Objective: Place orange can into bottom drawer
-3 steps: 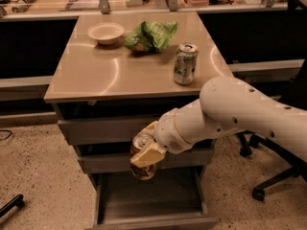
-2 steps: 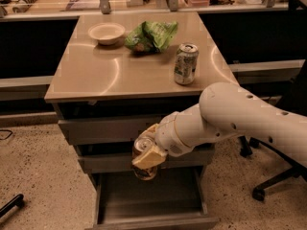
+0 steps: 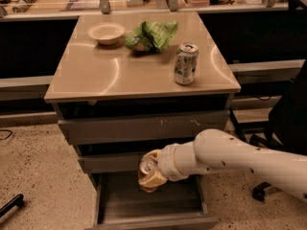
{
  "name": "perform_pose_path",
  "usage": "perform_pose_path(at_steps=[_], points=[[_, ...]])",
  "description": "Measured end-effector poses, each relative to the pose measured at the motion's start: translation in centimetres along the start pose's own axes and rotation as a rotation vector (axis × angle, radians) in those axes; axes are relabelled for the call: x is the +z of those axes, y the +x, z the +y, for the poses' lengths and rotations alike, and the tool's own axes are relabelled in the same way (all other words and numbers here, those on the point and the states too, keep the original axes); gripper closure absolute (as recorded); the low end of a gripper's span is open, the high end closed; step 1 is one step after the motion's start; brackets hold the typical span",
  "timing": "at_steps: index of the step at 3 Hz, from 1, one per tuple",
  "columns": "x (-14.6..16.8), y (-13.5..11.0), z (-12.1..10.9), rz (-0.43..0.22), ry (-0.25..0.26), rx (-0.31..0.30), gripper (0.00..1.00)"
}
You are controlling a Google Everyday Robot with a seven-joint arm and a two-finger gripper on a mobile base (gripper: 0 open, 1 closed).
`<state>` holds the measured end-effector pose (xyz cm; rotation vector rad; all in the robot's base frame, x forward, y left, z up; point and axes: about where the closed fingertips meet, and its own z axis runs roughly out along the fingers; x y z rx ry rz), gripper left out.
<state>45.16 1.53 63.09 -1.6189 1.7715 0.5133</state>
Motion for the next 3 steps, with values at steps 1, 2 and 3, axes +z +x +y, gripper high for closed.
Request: perform_pose_path(at_steps=[1,2,3], points=[[4.9,5.1,-0.2,-0.017,-0.01,0.006,1.0],[6.1,6.0,0.7,-0.029,-0.033,0.032,1.0],[6.1,6.0,0.7,-0.029,-0.033,0.032,1.0]])
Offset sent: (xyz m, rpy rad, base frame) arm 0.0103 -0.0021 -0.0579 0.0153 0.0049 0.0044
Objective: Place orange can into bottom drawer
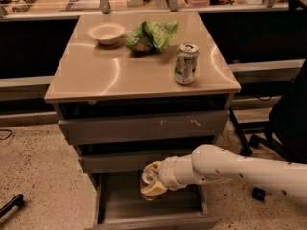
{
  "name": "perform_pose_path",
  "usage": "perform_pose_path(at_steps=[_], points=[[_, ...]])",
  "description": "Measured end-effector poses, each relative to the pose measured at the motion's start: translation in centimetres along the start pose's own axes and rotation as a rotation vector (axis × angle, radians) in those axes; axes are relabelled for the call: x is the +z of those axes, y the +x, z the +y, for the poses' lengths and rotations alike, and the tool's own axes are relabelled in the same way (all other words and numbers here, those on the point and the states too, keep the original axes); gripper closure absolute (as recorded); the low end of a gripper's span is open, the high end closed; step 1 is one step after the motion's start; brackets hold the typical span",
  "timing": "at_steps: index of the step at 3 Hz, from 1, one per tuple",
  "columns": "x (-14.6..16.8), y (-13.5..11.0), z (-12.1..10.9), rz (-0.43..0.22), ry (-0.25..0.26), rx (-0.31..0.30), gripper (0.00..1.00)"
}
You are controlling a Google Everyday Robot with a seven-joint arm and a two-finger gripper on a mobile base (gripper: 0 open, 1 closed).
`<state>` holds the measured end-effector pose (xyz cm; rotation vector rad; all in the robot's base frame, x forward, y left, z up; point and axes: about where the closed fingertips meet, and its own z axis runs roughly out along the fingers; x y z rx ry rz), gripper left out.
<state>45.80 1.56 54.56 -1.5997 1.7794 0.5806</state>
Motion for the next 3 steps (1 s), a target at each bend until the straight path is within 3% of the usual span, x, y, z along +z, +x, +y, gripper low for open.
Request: perform_pose_path(at_steps=[1,3], points=[[1.4,2.7,0.5,0.0,0.024,-0.012,1.0],[7.0,10.6,1.1,-0.048,0.057,0.005,1.0]])
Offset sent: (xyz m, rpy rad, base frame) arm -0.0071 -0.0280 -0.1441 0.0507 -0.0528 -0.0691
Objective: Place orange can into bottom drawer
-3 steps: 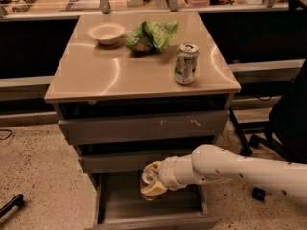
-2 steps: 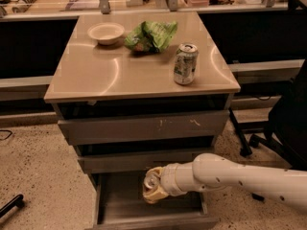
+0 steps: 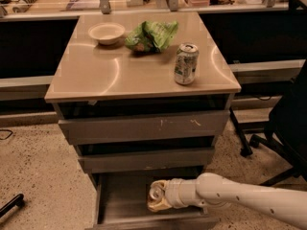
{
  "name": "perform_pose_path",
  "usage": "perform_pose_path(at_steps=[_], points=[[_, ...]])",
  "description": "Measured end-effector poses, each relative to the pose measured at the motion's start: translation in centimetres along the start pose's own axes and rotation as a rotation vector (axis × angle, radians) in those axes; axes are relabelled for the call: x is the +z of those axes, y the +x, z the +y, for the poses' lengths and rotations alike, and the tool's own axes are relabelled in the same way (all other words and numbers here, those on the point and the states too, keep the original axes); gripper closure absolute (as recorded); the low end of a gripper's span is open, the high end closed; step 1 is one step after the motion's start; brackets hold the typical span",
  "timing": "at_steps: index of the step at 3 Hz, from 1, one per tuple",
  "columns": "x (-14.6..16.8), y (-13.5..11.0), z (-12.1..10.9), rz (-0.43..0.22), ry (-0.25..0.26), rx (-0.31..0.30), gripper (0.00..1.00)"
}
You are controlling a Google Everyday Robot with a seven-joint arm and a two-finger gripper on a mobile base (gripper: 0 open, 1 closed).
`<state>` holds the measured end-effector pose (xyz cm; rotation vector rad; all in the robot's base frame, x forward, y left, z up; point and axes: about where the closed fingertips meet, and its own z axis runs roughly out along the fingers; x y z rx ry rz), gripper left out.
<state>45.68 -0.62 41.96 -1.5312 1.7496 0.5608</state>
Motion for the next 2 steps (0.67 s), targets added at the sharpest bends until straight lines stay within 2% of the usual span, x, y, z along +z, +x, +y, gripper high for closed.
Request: perform_pose_path(at_steps=[1,2], points=[[3.82,4.84,0.13,-0.022,-0.021,0.034,1.0],[4.22,5.36,0.14,-0.014,-0.018,0.021,1.0]])
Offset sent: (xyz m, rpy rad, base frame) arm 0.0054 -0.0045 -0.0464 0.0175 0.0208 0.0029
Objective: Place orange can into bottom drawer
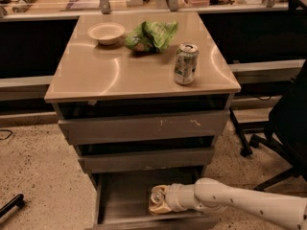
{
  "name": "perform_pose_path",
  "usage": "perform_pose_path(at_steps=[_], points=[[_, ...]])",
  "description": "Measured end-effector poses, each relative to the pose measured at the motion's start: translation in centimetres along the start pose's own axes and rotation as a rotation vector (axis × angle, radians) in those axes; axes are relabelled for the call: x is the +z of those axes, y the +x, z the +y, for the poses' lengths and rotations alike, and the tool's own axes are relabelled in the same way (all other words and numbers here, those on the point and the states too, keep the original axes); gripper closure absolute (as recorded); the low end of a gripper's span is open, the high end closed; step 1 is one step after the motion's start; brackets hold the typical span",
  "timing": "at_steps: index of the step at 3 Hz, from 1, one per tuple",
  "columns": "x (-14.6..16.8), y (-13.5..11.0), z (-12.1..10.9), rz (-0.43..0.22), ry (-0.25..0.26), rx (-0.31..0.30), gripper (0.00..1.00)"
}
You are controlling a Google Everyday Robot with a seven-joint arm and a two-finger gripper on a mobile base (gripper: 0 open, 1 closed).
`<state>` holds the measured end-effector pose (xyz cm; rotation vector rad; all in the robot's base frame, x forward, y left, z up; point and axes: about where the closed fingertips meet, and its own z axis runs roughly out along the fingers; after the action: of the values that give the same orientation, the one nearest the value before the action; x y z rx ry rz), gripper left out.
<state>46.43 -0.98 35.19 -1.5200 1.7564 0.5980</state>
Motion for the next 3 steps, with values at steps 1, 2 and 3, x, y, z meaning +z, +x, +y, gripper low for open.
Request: perform_pose_path(at_steps=[1,2,3], points=[[2.3,1.2,-1.1,-0.012,0.003,-0.058,1.0],[5.8,3.6,-2.6,-0.036,-0.013,-0.093,1.0],[9.5,7.0,-4.7,-0.04,-0.022,-0.089,1.0]])
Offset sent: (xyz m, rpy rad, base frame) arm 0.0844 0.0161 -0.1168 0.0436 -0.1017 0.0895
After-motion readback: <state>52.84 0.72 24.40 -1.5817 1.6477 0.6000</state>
